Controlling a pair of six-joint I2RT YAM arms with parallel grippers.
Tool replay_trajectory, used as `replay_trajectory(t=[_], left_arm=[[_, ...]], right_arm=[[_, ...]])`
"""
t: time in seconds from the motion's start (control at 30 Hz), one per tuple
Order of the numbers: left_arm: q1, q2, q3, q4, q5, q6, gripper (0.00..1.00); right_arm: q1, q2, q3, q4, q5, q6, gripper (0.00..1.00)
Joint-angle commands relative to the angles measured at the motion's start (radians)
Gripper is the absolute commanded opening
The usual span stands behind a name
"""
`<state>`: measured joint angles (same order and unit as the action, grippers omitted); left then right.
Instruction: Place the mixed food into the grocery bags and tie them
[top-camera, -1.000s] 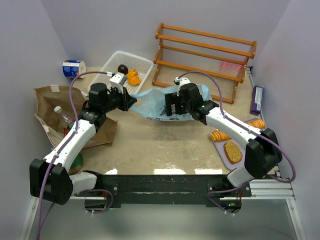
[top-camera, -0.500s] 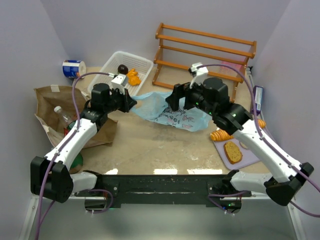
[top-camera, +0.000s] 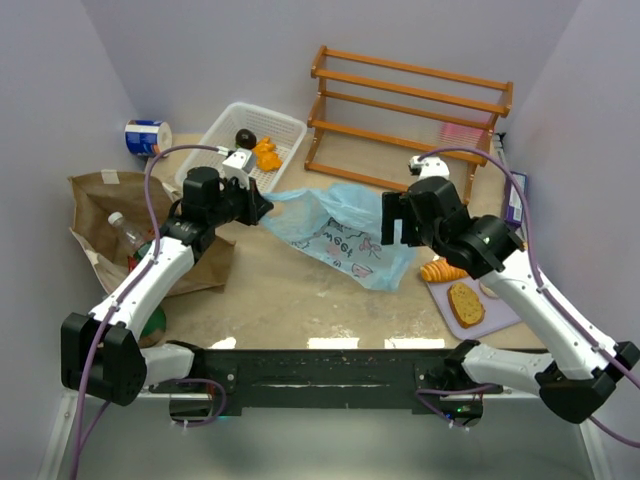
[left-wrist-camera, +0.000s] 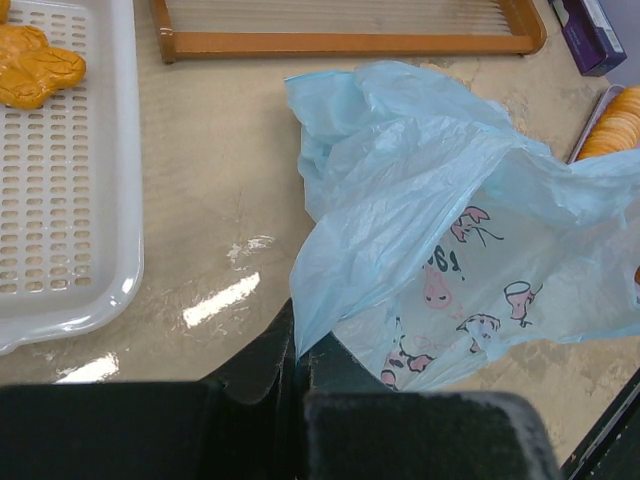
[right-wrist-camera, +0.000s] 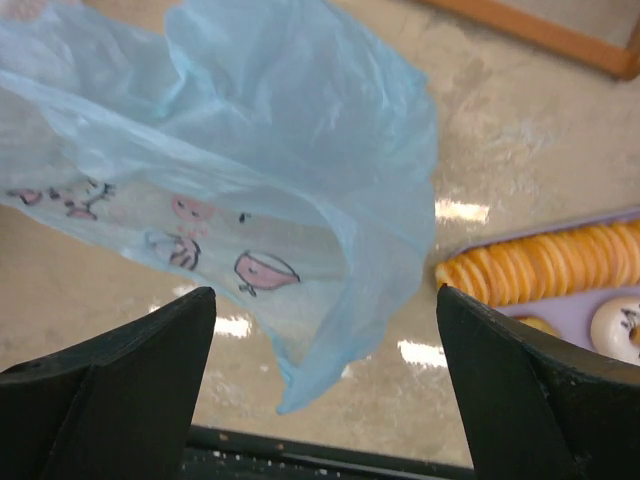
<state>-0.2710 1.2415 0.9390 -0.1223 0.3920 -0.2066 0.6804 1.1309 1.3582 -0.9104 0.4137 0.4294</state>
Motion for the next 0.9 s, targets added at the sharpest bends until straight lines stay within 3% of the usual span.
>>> replay_trajectory(t=[0.0, 0.33, 0.6, 0.7, 0.8, 0.83, 0.87], left_arm=[[-0.008, -0.011, 0.037, 0.018, -0.001, 0.004, 0.0], [-0.017, -0.02, 0.034, 0.019, -0.004, 0.007, 0.0], [-0.028, -0.024, 0.03, 0.029, -0.005, 0.018, 0.0], [-0.03, -0.02, 0.027, 0.032, -0.005, 0.019, 0.0], [-0.03, -0.016, 0.029, 0.036, -0.005, 0.029, 0.0], [-0.03, -0.016, 0.03, 0.038, -0.005, 0.032, 0.0], [-0.03, -0.013, 0.034, 0.041, -0.005, 0.033, 0.0]], right_arm=[[0.001, -0.086, -0.103, -0.107, -0.111, 0.142, 0.95], [0.001, -0.259, -0.436, 0.171, -0.25, 0.353, 0.92], [0.001, -0.218, -0.556, 0.355, -0.239, 0.381, 0.86], [0.001, -0.186, -0.571, 0.399, -0.262, 0.381, 0.74], [0.002, -0.189, -0.558, 0.429, -0.268, 0.368, 0.44], [0.001, -0.195, -0.553, 0.424, -0.259, 0.361, 0.27], [0.002, -0.203, -0.547, 0.42, -0.244, 0.359, 0.19]])
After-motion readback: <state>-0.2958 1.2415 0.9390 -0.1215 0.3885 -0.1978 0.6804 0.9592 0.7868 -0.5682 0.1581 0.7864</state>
